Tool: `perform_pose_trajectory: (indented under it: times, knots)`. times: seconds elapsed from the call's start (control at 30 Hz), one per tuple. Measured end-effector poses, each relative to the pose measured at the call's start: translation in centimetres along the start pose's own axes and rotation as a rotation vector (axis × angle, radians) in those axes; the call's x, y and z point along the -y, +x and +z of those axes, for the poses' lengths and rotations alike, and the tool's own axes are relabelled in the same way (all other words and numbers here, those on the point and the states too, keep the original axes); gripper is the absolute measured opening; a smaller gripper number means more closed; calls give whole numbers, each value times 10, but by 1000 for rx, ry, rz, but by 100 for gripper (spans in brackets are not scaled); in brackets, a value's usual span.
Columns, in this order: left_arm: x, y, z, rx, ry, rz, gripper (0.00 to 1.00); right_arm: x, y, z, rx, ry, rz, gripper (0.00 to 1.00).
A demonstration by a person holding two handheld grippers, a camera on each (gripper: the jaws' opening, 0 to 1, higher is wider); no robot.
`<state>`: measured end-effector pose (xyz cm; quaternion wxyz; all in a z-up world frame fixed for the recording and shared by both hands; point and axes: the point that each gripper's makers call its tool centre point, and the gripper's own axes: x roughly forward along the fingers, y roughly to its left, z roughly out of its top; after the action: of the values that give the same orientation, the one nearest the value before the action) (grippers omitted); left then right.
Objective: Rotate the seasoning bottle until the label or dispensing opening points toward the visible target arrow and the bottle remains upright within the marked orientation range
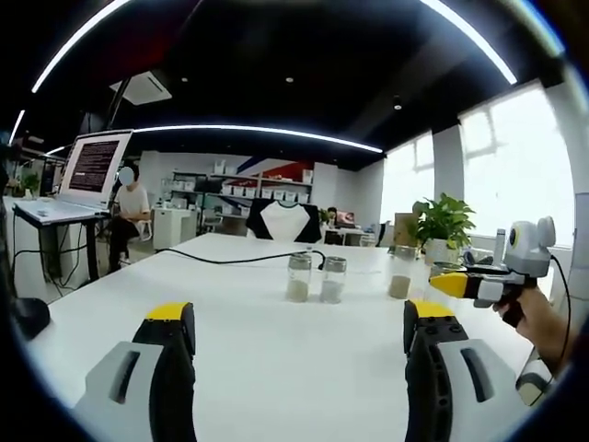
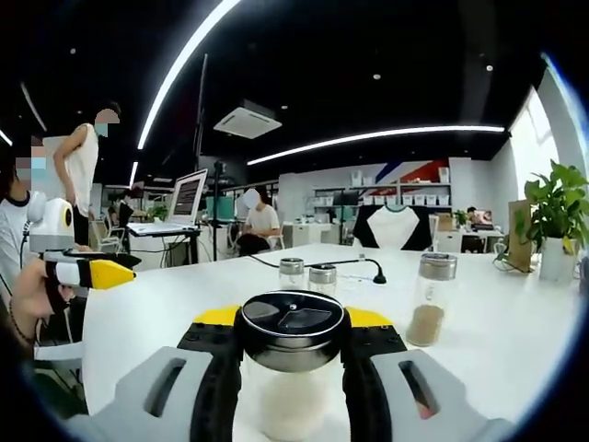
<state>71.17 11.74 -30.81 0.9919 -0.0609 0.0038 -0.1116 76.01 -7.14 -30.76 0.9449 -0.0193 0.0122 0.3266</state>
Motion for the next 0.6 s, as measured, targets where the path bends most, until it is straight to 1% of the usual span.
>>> perform_pose_trajectory:
  times: [0.3, 0.5, 0.6]
  knots:
    - [1, 1, -2, -4, -2, -5, 99, 0, 1, -1, 4, 5, 5, 40]
    - [4, 2, -2, -5, -3, -16, 99, 2, 0, -2, 6, 7, -23, 40]
    - [2, 2, -2, -6, -6, -12, 99, 2, -1, -2, 6, 6, -51, 40]
